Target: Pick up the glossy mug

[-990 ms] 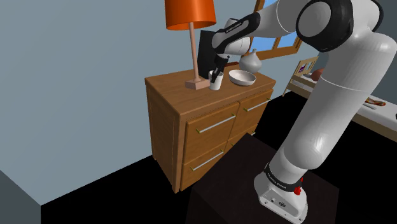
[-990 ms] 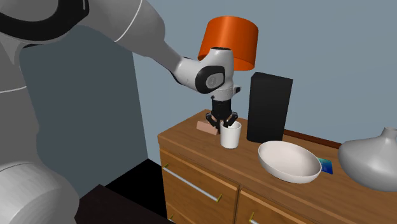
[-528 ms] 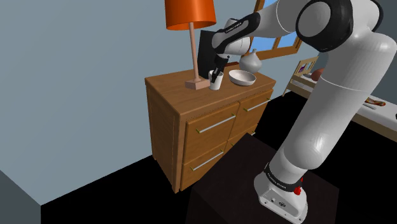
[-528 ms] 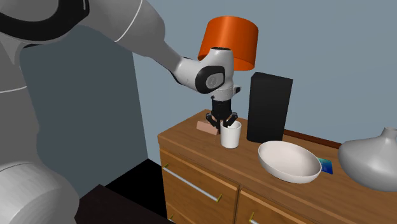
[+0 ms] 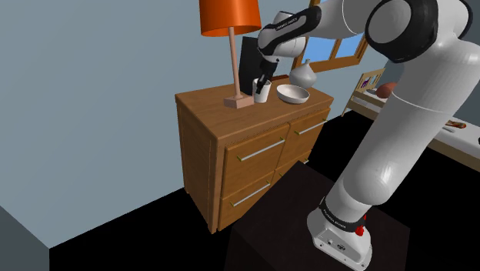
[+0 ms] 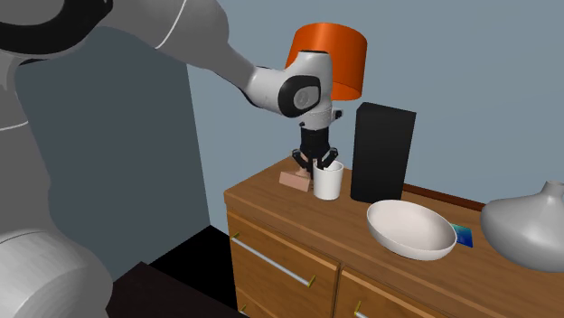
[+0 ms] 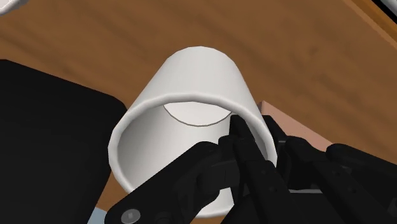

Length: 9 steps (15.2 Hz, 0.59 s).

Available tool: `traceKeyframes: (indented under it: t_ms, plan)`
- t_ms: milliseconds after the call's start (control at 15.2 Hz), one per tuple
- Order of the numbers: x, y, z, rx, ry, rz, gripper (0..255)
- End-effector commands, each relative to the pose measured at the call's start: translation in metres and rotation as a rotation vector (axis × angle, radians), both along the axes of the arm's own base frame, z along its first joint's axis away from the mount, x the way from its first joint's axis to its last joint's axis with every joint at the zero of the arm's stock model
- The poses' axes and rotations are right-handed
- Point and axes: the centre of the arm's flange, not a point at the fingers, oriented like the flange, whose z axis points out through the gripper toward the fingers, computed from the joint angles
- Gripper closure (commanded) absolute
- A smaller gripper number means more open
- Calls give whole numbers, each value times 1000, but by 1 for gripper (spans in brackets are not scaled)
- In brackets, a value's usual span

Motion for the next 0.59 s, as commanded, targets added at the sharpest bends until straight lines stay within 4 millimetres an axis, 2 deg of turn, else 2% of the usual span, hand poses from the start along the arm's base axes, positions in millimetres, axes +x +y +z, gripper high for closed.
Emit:
traceKeyframes:
  t_ms: [0, 396, 528]
  plan:
    - [-1, -2, 11, 0, 0, 0, 255]
    - [-1, -2, 43, 0, 0, 0, 255]
    - [-1, -2, 44, 0, 0, 0, 255]
